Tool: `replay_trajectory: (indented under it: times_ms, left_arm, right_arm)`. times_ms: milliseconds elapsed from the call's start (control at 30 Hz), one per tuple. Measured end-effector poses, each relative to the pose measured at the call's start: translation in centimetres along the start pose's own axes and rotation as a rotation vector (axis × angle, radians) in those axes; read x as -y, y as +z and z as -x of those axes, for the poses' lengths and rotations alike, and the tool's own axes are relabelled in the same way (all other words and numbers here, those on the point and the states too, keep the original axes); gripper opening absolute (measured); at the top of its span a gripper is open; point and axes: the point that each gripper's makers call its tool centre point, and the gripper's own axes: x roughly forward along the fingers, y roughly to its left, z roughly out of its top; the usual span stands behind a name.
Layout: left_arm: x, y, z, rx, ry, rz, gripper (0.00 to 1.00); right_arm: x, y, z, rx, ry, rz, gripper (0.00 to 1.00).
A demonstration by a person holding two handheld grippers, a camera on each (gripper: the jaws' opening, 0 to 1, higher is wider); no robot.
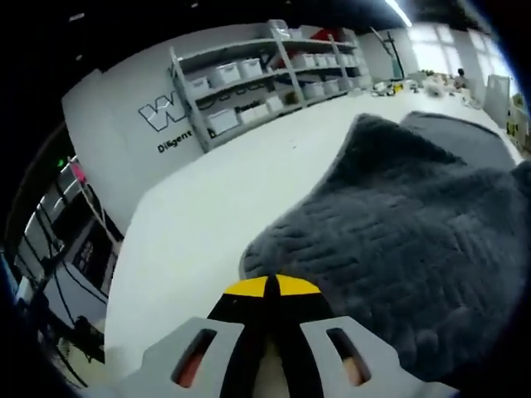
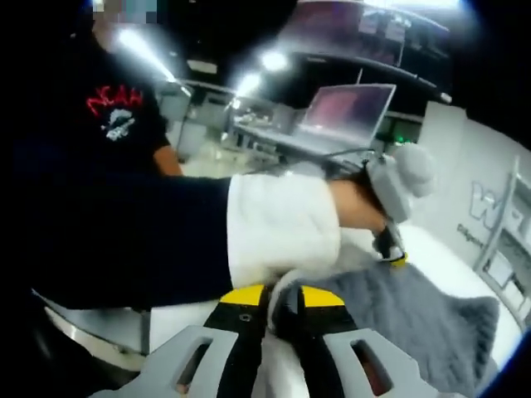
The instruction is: Open the folded towel by lifting each exposed corner and separating the folded layers until the towel lies flat within the target outline without major curled edges
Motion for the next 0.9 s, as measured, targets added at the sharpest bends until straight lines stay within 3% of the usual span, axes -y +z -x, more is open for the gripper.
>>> replay_trajectory:
  times_ms: [33, 100, 200, 233, 367, 533, 667, 767, 900]
  left_arm:
    - [-1.8, -0.3, 0.6, 0.008, 0.001, 0.023, 0.01]
    - [-2.3, 0.0, 1.4, 0.022, 0.011, 0.015, 0.02]
    - [-1.3, 1.2, 2.1, 0.101, -0.023, 0.082, 0.02]
    - [-0.9, 1.4, 2.5, 0.104, -0.048, 0.11, 0.02]
    - [-0.4, 1.8, 4.7, 0.129, -0.041, 0.101, 0.02]
    - [1.1, 2.6, 8.4, 0.166, -0.047, 0.137, 0.01]
    - [4.7, 0.4, 10.9, 0.075, -0.128, 0.102, 0.01]
    - [6.6, -0.2, 12.1, 0.07, -0.17, 0.133, 0.01]
    - [8.5, -1.1, 12.8, 0.05, -0.198, 0.131, 0.01]
  right_arm:
    - [0.1, 0.0, 0.3, 0.007, -0.01, 0.016, 0.1]
    - [0.2, -0.1, 0.9, 0.011, -0.027, 0.065, 0.11]
    - [0.4, -0.4, 1.7, 0.014, -0.027, 0.055, 0.1]
    - [0.9, -0.1, 2.3, 0.03, -0.042, 0.046, 0.09]
    - [3.6, 0.7, 5.2, 0.061, -0.11, 0.051, 0.04]
    - [5.2, 0.3, 7.2, 0.043, -0.136, 0.061, 0.03]
    - [7.4, -1.0, 8.5, -0.022, -0.202, 0.12, 0.01]
    - [9.2, -0.8, 9.8, 0.02, -0.247, 0.0, 0.0]
    - [10.3, -1.6, 10.1, -0.015, -0.272, 0.025, 0.0]
